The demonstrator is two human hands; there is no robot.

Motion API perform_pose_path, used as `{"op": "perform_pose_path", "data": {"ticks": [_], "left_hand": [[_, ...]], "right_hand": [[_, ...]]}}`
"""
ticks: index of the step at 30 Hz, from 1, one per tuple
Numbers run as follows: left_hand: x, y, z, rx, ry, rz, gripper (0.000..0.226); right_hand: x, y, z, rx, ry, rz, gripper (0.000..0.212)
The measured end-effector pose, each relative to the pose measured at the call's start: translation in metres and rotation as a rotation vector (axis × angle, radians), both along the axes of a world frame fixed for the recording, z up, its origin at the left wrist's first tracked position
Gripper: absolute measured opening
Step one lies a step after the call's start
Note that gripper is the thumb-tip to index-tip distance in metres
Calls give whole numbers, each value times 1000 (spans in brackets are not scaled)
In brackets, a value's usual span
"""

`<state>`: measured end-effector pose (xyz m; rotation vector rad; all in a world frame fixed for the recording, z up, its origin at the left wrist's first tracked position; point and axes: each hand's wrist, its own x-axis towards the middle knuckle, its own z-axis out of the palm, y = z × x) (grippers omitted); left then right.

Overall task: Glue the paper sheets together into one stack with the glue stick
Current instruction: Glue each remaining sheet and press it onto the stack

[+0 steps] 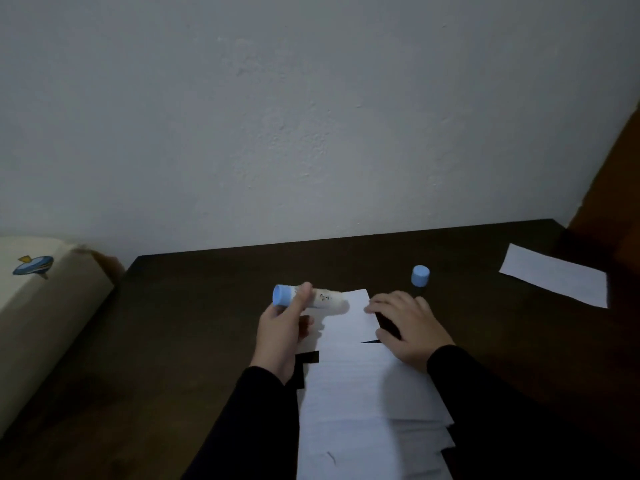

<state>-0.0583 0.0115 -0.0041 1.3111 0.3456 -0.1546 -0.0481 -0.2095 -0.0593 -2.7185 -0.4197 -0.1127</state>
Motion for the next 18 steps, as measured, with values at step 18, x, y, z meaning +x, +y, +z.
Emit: {"op": "perform_pose_path", "data": {"ticks": [18], "left_hand": [[-14, -47, -5, 441, -276, -250, 33]], "right_hand": [[0, 0, 0, -29, -12, -18, 48]]}}
